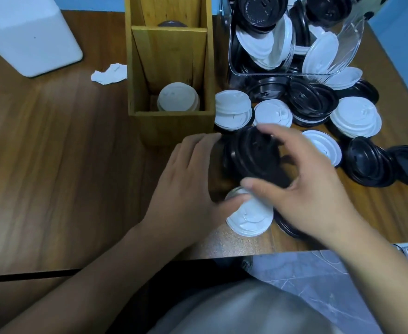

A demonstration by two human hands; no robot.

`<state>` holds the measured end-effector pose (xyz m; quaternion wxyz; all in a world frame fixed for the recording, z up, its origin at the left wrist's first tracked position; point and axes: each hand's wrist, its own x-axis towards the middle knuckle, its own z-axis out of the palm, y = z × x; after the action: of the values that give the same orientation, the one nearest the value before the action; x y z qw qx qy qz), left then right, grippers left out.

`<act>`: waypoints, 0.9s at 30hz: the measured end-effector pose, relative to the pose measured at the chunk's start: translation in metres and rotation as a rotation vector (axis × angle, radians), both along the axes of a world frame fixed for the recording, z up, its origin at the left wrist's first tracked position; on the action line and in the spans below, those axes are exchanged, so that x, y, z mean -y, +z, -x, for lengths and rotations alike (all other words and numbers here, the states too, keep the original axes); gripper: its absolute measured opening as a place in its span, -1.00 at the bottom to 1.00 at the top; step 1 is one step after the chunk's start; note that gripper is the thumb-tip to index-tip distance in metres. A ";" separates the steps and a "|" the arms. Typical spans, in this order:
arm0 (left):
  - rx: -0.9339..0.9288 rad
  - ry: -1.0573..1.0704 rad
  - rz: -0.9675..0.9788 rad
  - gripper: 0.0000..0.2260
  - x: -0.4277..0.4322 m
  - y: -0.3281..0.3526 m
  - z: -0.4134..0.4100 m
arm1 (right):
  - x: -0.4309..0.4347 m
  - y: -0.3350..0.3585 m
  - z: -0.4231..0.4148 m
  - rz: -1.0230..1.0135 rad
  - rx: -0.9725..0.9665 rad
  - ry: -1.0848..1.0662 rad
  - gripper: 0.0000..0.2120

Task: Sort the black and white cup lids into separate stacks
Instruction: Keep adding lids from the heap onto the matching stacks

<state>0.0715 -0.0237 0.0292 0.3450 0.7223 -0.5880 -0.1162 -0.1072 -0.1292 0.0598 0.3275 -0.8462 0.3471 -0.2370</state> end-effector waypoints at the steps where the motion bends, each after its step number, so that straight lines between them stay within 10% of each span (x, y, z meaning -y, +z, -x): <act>1: 0.018 -0.006 -0.019 -0.22 0.005 -0.001 -0.003 | 0.013 0.000 0.003 -0.004 -0.033 0.008 -0.29; 11: -0.077 -0.099 -0.129 -0.19 0.042 -0.019 -0.006 | 0.069 -0.012 -0.002 0.078 -0.282 0.347 -0.22; 27: 0.008 -0.109 -0.087 -0.23 0.047 -0.040 -0.008 | 0.052 -0.024 -0.016 -0.066 -0.129 0.197 -0.48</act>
<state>0.0794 -0.0711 -0.0108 0.3042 0.7039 -0.6223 -0.1574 -0.0917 -0.1810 0.0362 0.3541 -0.8784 0.2902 -0.1370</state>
